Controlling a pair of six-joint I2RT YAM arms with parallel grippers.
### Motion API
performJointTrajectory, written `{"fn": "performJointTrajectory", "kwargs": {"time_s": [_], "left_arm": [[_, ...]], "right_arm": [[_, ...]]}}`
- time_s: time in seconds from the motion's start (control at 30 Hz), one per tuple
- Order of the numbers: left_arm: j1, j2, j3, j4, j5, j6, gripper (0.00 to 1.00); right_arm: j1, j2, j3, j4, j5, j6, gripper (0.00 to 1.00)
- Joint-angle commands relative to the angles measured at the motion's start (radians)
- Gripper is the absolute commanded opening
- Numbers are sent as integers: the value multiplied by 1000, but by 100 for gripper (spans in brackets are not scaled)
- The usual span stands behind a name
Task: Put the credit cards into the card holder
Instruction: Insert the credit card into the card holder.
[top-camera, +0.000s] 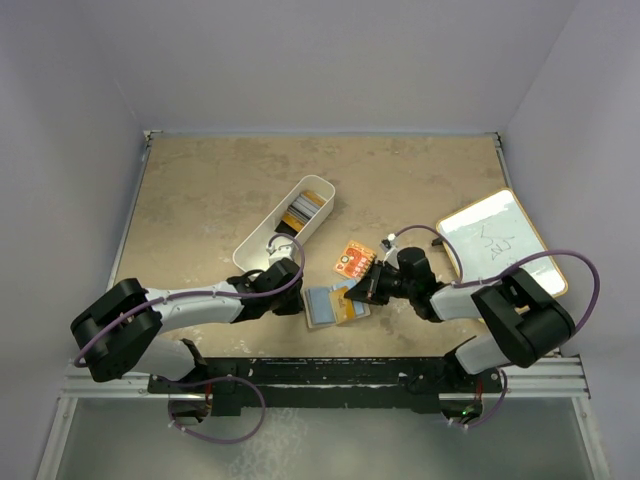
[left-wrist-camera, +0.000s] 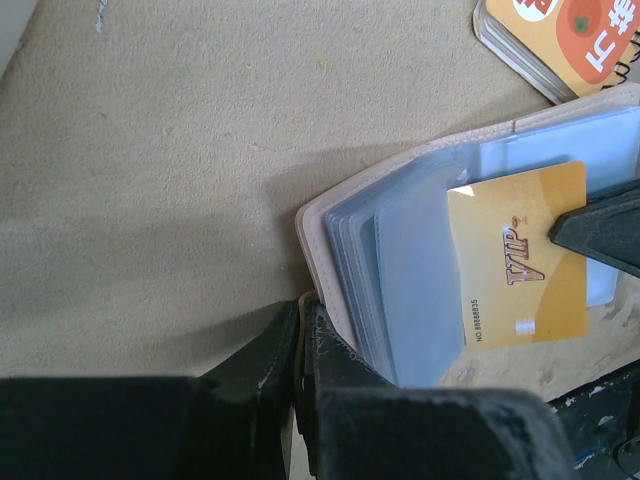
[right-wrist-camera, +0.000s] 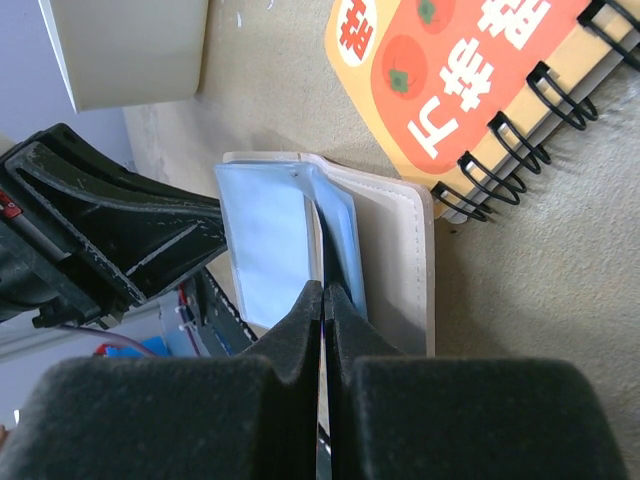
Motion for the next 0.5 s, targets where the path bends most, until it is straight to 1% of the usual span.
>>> {"fn": "performJointTrajectory", "kwargs": {"time_s": [0.0,0.27,0.47], "left_arm": [[-8,-3,-6,-11,-1,22,0],[-8,16,-11,-17,-19,30,0],[-8,11,3,-42,-34,36,0]], "right_arm": [[5,11,15,-10,-22,-15,0],[1,55,25,21,-27,-11,0],[-11,50,72,-66,-24,-65,0]]}}
